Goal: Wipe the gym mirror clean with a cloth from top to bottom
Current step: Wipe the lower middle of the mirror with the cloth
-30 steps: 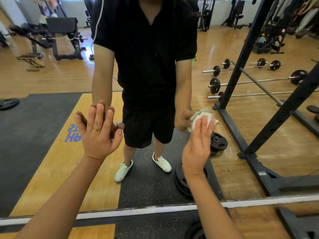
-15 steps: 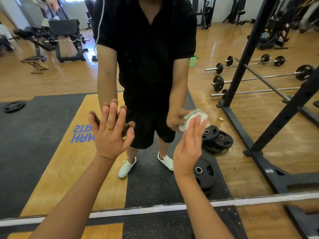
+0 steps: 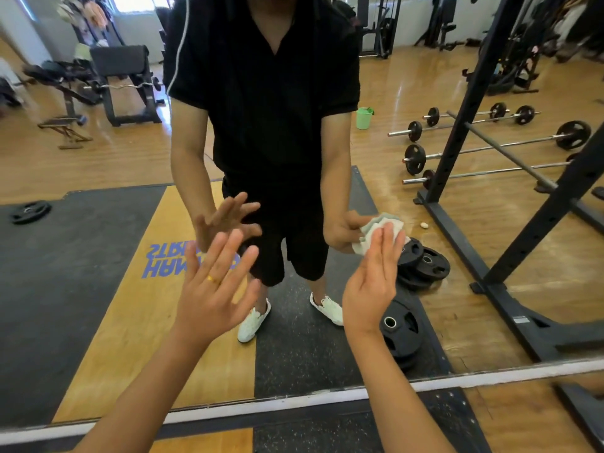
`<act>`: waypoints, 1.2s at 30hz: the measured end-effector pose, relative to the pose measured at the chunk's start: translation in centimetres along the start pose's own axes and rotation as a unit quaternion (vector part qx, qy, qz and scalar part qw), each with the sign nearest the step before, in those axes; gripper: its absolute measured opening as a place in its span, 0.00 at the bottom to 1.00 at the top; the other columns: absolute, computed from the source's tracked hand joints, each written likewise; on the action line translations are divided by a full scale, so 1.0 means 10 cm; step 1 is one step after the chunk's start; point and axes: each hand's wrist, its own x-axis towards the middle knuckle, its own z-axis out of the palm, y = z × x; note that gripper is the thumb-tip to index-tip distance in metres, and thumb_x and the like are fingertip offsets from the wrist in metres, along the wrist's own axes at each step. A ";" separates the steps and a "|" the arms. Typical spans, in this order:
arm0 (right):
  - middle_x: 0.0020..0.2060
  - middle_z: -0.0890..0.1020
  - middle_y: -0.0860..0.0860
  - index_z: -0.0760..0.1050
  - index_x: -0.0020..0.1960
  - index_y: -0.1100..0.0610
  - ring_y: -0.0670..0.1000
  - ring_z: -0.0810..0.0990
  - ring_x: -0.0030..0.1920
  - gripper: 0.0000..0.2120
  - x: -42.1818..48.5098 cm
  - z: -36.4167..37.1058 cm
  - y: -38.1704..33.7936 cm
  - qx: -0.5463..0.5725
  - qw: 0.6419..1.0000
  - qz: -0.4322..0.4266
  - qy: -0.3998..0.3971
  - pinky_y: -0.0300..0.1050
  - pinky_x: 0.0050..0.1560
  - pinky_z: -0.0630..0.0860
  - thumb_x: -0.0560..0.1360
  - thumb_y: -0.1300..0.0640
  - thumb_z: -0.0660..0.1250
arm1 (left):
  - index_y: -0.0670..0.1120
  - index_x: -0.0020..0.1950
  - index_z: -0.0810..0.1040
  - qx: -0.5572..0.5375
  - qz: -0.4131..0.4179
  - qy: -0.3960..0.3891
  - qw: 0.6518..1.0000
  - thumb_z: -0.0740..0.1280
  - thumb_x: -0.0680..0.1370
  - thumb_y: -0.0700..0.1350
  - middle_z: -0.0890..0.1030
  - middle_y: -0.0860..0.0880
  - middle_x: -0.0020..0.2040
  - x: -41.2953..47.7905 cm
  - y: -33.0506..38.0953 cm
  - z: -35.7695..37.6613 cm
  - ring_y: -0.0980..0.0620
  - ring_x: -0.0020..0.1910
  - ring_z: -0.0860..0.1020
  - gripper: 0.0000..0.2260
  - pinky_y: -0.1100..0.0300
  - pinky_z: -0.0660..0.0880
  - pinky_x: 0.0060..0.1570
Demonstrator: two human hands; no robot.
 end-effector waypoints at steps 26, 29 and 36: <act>0.75 0.70 0.60 0.67 0.75 0.68 0.67 0.63 0.78 0.20 -0.33 0.52 -0.84 -0.055 0.998 -0.027 0.007 0.47 0.80 0.61 0.83 0.72 0.56 | 0.45 0.81 0.65 0.093 0.012 0.093 0.991 0.66 0.79 0.49 0.59 0.47 0.83 -0.39 -1.04 0.01 0.47 0.82 0.56 0.31 0.43 0.43 0.80; 0.76 0.68 0.58 0.67 0.76 0.67 0.63 0.60 0.80 0.25 -0.39 0.74 -1.17 -0.016 0.994 0.087 0.066 0.46 0.78 0.64 0.80 0.76 0.59 | 0.45 0.81 0.64 0.090 0.013 0.088 0.992 0.66 0.79 0.49 0.59 0.47 0.83 -0.40 -1.04 0.00 0.47 0.82 0.56 0.31 0.42 0.43 0.80; 0.74 0.72 0.58 0.70 0.74 0.66 0.64 0.62 0.79 0.19 -0.62 0.69 -1.20 -0.053 0.987 -0.124 -0.087 0.57 0.77 0.66 0.84 0.72 0.56 | 0.45 0.82 0.64 0.092 0.015 0.081 0.992 0.66 0.80 0.50 0.58 0.48 0.83 -0.40 -1.05 -0.01 0.48 0.82 0.56 0.31 0.42 0.44 0.79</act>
